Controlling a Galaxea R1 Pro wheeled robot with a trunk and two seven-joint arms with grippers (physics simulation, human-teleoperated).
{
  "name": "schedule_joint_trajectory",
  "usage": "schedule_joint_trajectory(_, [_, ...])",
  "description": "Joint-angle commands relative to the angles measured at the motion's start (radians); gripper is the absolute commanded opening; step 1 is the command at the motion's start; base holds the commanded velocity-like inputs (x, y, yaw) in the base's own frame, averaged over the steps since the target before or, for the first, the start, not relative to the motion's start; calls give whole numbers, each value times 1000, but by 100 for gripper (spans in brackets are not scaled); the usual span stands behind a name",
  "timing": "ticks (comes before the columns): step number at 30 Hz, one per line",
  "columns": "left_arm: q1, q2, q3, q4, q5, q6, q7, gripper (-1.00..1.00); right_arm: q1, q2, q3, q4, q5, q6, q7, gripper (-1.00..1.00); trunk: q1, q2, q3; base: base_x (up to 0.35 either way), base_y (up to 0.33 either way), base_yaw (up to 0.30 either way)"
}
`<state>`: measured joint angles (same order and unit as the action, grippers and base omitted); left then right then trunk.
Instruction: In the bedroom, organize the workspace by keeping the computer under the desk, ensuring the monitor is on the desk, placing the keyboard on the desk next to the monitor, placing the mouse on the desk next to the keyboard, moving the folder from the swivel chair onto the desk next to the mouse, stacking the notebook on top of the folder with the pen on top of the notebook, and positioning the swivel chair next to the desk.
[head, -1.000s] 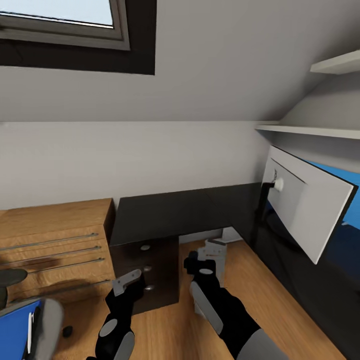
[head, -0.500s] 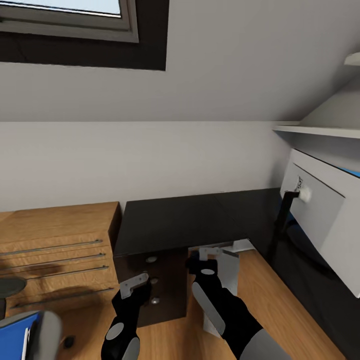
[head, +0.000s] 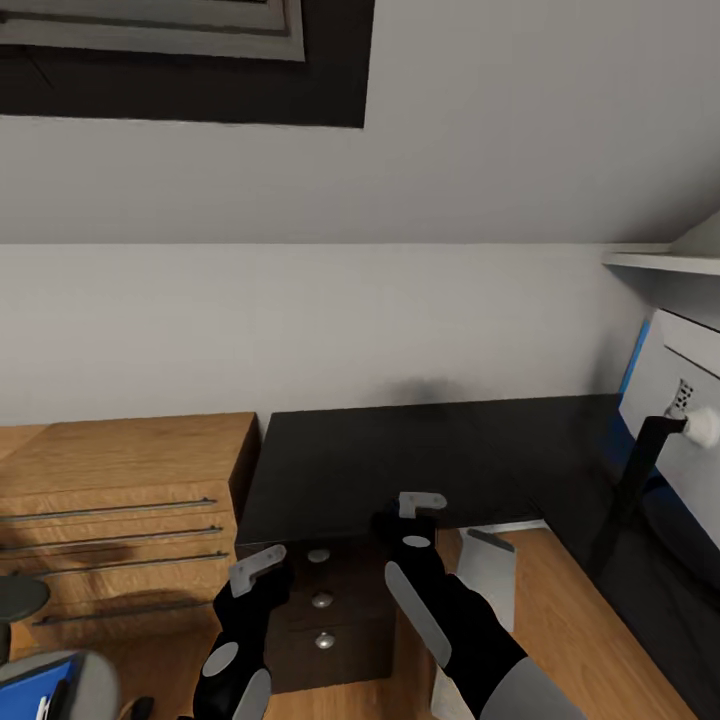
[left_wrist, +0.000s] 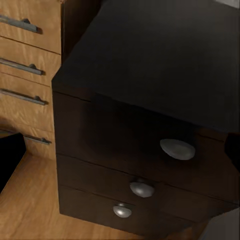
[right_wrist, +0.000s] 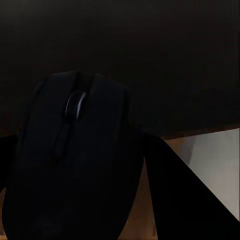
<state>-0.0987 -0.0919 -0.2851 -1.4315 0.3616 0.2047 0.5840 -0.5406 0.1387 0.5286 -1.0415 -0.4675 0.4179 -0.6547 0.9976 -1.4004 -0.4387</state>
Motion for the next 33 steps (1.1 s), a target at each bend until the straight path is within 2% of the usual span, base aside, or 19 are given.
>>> schedule_joint_trajectory(1, [-1, 0, -2, -1, 5, 4, 7, 100, -1, -1, 2, -2, -10, 1, -10, -100, 1, -1, -1, 322, -98, 276])
schedule_joint_trajectory(7, [-1, 0, -2, 0, 6, 4, 7, 100, -1, -1, 2, -1, -10, 1, -10, -100, 1, -1, -1, 322, -123, 240])
schedule_joint_trajectory(16, [-1, 0, -5, 0, 5, 2, 7, 100, -1, -1, 3, -1, -10, 1, -10, -100, 1, -1, -1, 322, -97, 21])
schedule_joint_trajectory(21, [-1, 0, -5, -1, 3, 2, 7, 100, -1, -1, 5, 1, -9, 1, -10, -100, 1, -1, -1, 298, -8, 178])
schedule_joint_trajectory(33, [-1, 0, -4, -3, 2, 0, 7, 100, -1, 2, 11, 18, -17, 5, 22, -100, 1, -1, -5, 60, 0, 266])
